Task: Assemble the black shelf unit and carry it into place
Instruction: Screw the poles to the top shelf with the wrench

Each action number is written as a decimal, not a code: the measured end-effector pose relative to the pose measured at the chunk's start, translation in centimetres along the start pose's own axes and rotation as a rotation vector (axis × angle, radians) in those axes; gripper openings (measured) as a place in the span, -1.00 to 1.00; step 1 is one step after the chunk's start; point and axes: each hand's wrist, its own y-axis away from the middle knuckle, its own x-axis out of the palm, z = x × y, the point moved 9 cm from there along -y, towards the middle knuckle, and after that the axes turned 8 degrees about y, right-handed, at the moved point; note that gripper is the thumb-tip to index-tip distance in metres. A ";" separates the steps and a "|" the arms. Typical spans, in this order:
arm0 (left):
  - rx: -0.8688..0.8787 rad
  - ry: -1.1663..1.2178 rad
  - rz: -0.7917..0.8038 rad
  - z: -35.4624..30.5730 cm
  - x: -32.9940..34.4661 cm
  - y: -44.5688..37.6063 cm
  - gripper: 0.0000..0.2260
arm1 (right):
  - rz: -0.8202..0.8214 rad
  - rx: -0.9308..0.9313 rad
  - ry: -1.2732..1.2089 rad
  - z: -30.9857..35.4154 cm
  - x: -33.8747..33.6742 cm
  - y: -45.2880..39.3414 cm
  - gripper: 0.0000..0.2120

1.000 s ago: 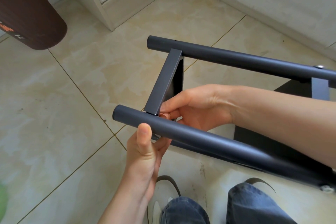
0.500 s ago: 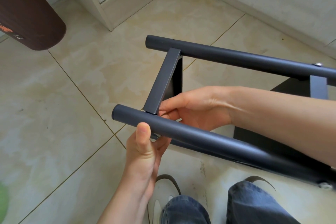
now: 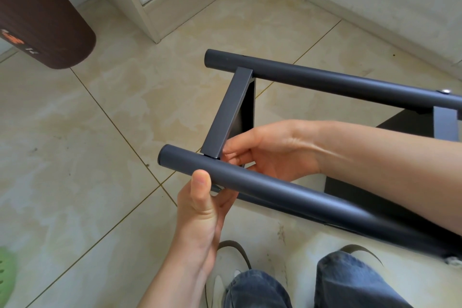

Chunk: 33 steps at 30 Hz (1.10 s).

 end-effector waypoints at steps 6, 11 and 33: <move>-0.008 0.008 -0.006 0.1 0.1 0.0 0.19 | 0.064 -0.012 0.016 0.3 0.0 0.6 -0.87; -0.023 0.013 -0.027 0.5 -0.5 -0.2 0.14 | 0.075 -0.031 0.036 0.6 0.2 0.8 -0.89; -0.004 0.005 -0.021 0.8 -0.7 -0.1 -0.19 | -0.294 -0.373 0.637 5.1 -0.9 2.3 -0.73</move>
